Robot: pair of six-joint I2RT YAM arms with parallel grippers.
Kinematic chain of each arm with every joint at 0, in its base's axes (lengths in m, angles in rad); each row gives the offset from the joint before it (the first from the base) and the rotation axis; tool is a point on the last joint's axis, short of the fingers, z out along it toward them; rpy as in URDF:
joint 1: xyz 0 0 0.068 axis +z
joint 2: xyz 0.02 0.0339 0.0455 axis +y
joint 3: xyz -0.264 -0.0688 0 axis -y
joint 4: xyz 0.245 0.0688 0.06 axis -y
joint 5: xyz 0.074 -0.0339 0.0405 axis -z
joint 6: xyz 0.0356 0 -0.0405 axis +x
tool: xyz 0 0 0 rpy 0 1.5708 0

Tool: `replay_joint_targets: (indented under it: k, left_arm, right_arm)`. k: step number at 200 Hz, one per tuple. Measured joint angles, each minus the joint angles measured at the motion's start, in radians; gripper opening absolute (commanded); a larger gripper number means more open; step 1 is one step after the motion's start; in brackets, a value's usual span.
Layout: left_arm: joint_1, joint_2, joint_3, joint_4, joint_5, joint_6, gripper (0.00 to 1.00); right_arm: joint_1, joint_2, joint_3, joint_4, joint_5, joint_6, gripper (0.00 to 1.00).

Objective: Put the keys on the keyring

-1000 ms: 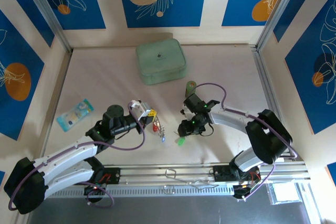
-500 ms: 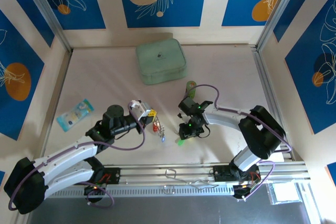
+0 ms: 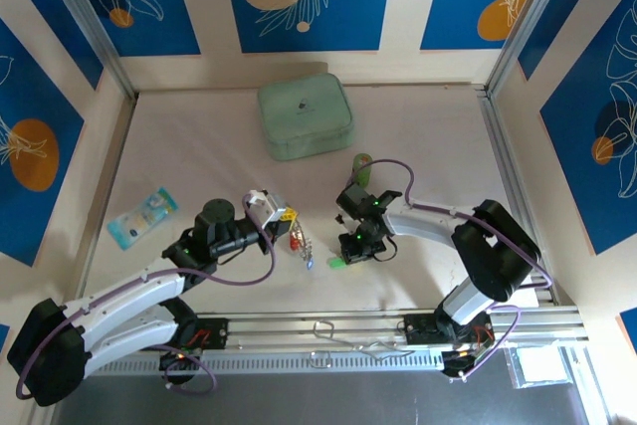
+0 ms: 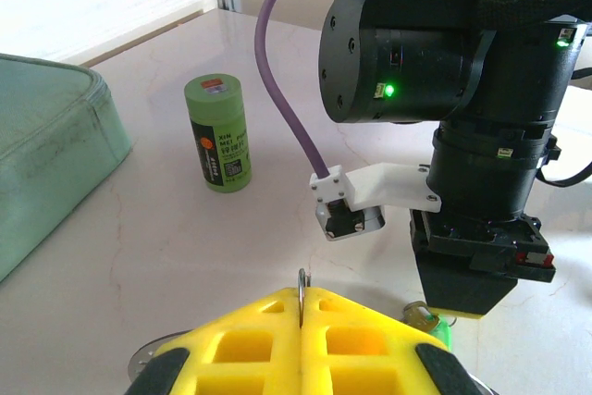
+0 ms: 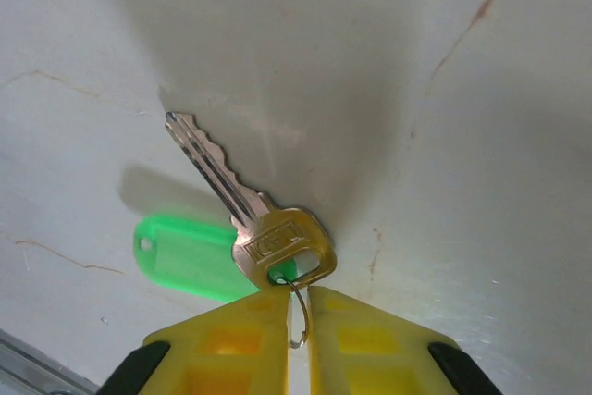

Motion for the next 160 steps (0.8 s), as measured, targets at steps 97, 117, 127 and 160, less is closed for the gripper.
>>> replay_joint_targets:
  k: [97, 117, 127, 160]
  left_arm:
    - [0.000, 0.001, 0.000, 0.000, 0.000, 0.000, 0.00]
    - [0.000, 0.001, 0.000, 0.000, 0.000, 0.000, 0.00]
    - [0.000, 0.001, 0.000, 0.000, 0.000, 0.000, 0.00]
    - [0.000, 0.001, 0.000, 0.000, 0.000, 0.000, 0.00]
  right_arm:
    - [0.045, 0.000, 0.049, -0.055, 0.105, -0.019, 0.08]
    - [0.052, 0.008, 0.053, -0.056, 0.109, -0.021, 0.13]
    - [0.056, 0.019, 0.056, -0.056, 0.110, -0.022, 0.14]
    - [0.059, 0.037, 0.058, -0.056, 0.110, -0.022, 0.14]
